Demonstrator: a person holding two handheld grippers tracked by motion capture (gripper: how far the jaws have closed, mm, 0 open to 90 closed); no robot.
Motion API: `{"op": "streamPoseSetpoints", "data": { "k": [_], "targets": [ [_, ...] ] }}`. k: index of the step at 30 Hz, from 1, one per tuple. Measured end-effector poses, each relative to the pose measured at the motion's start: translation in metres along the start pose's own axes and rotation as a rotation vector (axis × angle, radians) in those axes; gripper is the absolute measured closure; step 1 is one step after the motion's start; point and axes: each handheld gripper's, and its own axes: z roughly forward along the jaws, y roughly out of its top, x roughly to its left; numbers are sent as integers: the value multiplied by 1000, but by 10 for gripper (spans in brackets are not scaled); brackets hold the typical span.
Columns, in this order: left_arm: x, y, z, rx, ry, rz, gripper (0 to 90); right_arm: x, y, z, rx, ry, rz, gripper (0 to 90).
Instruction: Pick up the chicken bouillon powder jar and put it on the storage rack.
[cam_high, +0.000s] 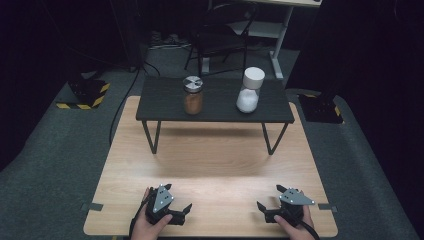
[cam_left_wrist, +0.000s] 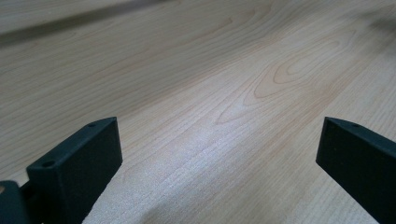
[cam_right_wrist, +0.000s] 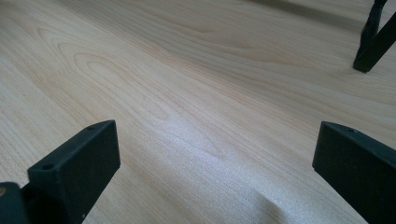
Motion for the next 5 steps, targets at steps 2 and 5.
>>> {"op": "streamPoseSetpoints", "data": {
  "k": [2, 5],
  "targets": [
    [1, 1, 0, 6, -6, 3, 5, 0, 0, 1, -1, -3, -2, 3],
    [1, 0, -1, 6, -7, 7, 5, 0, 0, 2, -10, -2, -4, 3]
  ]
}}
